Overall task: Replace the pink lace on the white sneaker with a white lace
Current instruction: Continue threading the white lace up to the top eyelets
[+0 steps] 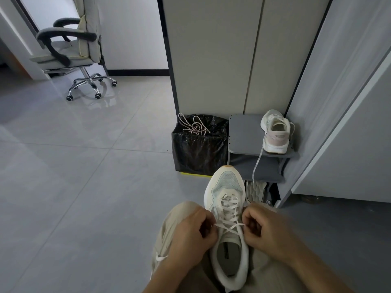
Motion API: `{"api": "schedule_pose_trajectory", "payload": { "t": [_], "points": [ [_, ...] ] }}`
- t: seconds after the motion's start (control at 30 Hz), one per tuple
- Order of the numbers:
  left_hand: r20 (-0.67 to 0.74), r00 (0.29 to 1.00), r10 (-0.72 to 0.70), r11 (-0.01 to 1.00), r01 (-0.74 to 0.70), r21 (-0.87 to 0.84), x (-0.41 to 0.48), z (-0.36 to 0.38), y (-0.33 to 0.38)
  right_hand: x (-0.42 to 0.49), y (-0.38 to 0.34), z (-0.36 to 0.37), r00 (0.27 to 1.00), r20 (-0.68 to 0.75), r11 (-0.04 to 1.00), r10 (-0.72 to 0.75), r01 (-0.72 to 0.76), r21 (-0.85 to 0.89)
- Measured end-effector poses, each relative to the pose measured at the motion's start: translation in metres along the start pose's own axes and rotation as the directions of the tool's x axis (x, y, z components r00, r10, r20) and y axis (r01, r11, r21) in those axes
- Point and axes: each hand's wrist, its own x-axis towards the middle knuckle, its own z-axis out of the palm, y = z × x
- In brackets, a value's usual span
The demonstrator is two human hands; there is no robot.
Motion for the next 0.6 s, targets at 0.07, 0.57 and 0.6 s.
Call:
{"api": "schedule_pose_trajectory", "payload": {
  "t": [0.07, 0.57, 0.6],
  "points": [
    [0.099, 0.993, -0.068, 0.997, 0.071, -0.028, 0.003, -0.004, -0.004, 0.001, -0.003, -0.002, 1.000, 0.006, 1.000, -0.013, 0.013, 0.022],
    [0.691, 0.719, 0.077, 0.885, -0.369, 0.285, 0.077, -0.018, 0.027, 0.036, -0.019, -0.025, 0.873, 0.337, 0.917, 0.353, -0.395, 0.062],
    [0.704, 0.706, 0.069, 0.852, -0.408, 0.327, 0.080, -0.018, 0.030, 0.037, -0.018, -0.026, 0.865, 0.357, 0.915, 0.353, -0.399, 0.061]
  ]
}}
